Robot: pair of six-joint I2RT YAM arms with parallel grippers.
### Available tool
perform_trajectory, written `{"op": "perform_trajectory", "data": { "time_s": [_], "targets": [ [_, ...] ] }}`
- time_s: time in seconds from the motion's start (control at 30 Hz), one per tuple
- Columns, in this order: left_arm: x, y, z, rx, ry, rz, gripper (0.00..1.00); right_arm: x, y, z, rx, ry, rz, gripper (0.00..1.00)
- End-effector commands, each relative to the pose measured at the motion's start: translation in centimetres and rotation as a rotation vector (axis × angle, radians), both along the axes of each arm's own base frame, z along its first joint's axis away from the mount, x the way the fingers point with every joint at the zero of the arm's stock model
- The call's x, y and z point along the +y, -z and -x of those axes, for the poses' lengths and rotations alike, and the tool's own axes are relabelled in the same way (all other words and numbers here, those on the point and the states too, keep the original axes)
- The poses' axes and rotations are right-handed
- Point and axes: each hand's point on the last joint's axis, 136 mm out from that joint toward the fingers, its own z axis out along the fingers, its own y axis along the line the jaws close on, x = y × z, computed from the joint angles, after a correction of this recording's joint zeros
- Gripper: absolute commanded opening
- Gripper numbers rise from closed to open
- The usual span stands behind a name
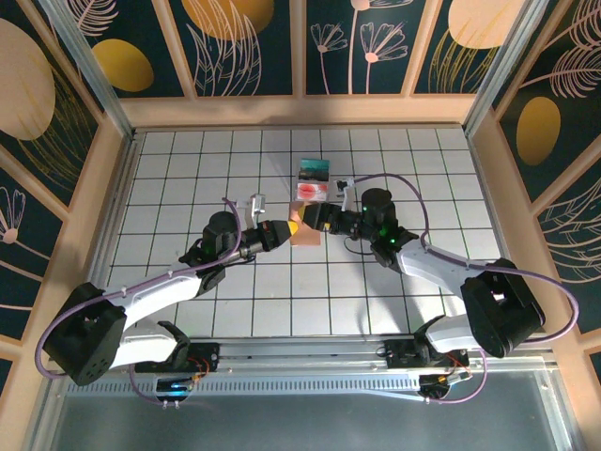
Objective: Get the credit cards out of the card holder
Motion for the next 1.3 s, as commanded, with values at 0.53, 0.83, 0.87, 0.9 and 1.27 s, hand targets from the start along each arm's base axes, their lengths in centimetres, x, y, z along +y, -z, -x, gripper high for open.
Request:
{"op": "perform_trajectory", "data": {
  "time_s": [0.53,0.83,0.87,0.9,1.27],
  "targets": [
    [-0.9,-1.7,-0.7,-0.064,0.014,0.023,0.29,0.5,-4.1,0.4,-0.074,-0.024,-0.087,0.3],
    [-0.4,-2.4,-0.3,-0.146,0.024,0.014,0.84,-0.5,-5.3,0.3,-0.09,-0.012,-0.113,0.19],
    [-0.3,-2.3,-0.3,-0.151,0.028,0.014,0.88,-0.8,-5.5,0.2,-0.092,-0.009,-0.117,0.18],
    [-0.2,-2.4,-0.3,-0.157,0.032,0.017,0.92,-1.0,-5.5,0.1,-0.091,-0.002,-0.123,0.17],
    [0.5,-2.8,0.0,-0.221,0.081,0.034,0.91,-2.9,-6.8,-0.1,-0.099,-0.003,-0.19,0.1]
  ]
}}
